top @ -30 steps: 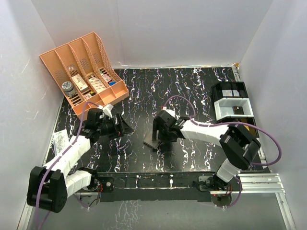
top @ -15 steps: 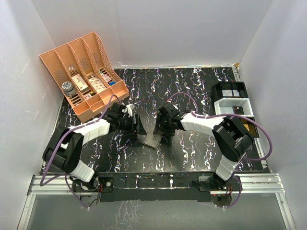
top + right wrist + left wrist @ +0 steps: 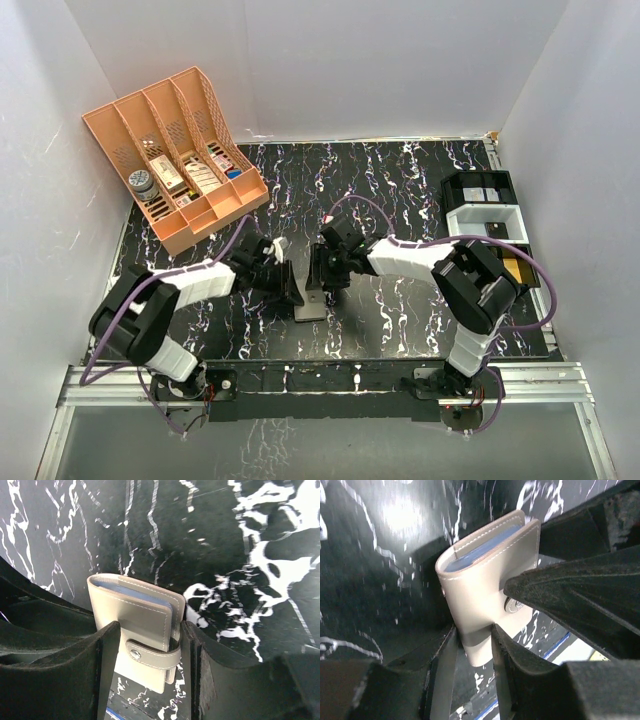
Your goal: Take the credit cards out of the card holder
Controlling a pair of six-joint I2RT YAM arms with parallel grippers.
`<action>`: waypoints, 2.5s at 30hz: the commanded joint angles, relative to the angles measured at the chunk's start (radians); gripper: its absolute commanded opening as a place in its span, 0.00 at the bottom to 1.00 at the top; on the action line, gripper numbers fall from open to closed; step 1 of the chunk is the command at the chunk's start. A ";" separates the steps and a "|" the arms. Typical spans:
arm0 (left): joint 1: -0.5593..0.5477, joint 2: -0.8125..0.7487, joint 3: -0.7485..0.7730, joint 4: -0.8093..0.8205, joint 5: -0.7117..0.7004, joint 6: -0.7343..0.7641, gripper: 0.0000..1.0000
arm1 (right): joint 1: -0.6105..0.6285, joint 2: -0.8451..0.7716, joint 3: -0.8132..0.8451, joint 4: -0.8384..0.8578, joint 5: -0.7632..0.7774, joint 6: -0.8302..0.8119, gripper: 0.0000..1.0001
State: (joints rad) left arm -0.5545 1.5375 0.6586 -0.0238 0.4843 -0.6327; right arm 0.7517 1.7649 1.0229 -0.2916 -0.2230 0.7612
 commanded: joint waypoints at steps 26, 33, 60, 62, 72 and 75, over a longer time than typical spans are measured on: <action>-0.030 -0.589 -0.107 -0.318 -0.630 -0.209 0.99 | 0.220 -0.112 0.161 -0.272 0.370 -0.094 0.48; -0.031 -0.641 -0.144 -0.309 -0.620 -0.259 0.98 | 0.290 -0.014 0.249 -0.342 0.451 -0.083 0.44; -0.030 -0.513 -0.139 -0.177 -0.399 -0.181 0.66 | 0.292 0.056 0.166 -0.272 0.406 0.010 0.22; -0.031 -0.473 -0.137 -0.149 -0.355 -0.165 0.64 | 0.275 0.037 0.138 -0.238 0.374 0.019 0.22; -0.041 -0.277 -0.081 -0.127 -0.262 -0.104 0.55 | 0.206 -0.014 0.026 -0.107 0.220 0.032 0.16; -0.048 -0.234 -0.079 -0.094 -0.220 -0.092 0.53 | 0.203 -0.017 0.017 -0.095 0.213 0.034 0.16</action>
State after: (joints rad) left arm -0.5907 1.2713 0.5419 -0.1574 0.1833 -0.7597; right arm 0.9577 1.7332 1.0813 -0.4469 0.0147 0.7826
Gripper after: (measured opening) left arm 0.537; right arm 0.227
